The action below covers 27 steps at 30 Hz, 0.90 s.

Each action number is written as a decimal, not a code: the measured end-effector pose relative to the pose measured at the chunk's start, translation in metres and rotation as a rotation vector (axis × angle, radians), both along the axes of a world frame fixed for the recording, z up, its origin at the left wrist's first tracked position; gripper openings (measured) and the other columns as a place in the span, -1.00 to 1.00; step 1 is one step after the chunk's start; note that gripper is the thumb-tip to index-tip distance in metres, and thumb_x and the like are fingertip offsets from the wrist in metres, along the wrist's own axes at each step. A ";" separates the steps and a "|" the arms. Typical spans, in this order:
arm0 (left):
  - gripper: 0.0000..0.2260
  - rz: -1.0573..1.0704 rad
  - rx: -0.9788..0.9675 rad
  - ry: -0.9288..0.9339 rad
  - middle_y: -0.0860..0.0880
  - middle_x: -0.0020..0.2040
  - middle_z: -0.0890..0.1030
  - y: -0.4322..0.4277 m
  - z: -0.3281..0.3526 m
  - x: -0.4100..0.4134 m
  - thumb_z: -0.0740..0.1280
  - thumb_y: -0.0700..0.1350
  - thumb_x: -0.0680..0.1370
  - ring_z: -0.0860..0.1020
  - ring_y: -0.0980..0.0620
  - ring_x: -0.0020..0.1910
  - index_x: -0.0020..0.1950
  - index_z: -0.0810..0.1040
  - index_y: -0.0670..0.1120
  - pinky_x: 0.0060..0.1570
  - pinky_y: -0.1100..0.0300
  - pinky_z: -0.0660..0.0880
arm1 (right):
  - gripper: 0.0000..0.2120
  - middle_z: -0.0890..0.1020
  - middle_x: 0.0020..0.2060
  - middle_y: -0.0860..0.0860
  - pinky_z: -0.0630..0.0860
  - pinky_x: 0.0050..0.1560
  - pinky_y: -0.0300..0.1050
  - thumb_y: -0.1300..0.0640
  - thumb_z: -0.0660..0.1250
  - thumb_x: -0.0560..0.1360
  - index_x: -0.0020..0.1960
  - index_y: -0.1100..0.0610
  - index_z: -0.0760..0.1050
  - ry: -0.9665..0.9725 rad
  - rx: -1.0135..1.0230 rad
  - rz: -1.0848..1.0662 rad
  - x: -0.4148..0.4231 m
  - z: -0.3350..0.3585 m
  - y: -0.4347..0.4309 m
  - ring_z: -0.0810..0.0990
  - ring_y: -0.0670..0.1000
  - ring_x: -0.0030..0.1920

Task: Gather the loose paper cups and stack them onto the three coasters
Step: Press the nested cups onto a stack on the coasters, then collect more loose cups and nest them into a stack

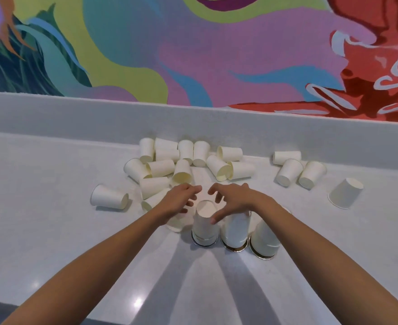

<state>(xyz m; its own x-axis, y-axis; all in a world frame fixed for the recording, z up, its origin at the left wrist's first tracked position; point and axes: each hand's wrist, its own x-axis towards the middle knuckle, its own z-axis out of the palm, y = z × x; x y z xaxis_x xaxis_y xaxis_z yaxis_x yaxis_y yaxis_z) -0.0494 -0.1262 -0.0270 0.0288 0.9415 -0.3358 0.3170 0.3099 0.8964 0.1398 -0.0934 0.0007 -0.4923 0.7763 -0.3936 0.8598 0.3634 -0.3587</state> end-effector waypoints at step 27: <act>-0.32 0.128 0.277 0.351 -0.05 0.20 0.53 0.082 -0.015 0.021 0.51 0.13 0.35 0.54 -0.06 0.10 0.34 0.28 -0.02 0.09 0.05 0.53 | -0.39 0.56 0.05 0.01 0.45 -0.10 -0.20 -0.14 0.47 0.37 0.31 0.00 0.31 0.360 -0.031 -0.318 0.009 -0.020 0.059 0.55 -0.03 -0.05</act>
<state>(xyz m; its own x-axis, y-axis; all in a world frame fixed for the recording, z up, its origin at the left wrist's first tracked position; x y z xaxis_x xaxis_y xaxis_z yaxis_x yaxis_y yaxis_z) -0.0285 -0.0438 -0.0416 -0.1643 0.9856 -0.0402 0.5908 0.1309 0.7961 0.1486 -0.0347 -0.0191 -0.3412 0.9013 -0.2669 0.7458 0.0867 -0.6605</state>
